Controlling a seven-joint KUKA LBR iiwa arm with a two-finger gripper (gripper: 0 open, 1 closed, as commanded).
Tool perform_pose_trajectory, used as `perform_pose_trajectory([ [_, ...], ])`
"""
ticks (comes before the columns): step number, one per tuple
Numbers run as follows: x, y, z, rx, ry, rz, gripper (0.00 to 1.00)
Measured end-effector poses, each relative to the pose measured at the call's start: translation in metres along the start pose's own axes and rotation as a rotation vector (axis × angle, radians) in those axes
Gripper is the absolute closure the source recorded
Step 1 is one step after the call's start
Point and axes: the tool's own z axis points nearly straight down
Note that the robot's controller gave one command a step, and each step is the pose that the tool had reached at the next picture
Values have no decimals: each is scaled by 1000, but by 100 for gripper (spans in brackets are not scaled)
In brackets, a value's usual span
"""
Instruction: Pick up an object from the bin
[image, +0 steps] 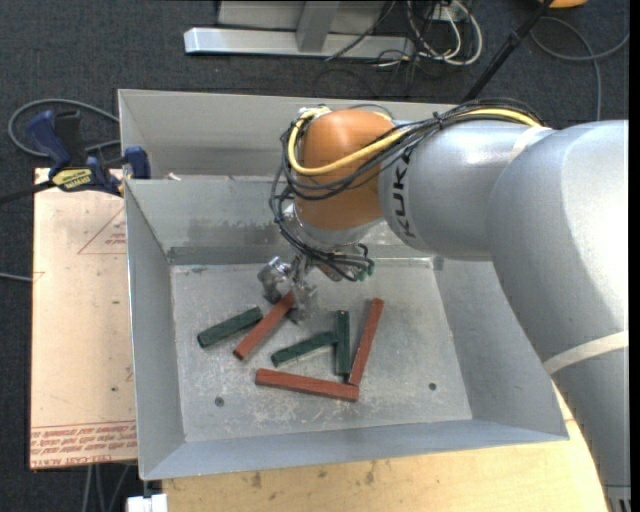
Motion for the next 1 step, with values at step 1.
perform_pose_trajectory([
  [1,-3,0,-55,3,-4,1,100],
])
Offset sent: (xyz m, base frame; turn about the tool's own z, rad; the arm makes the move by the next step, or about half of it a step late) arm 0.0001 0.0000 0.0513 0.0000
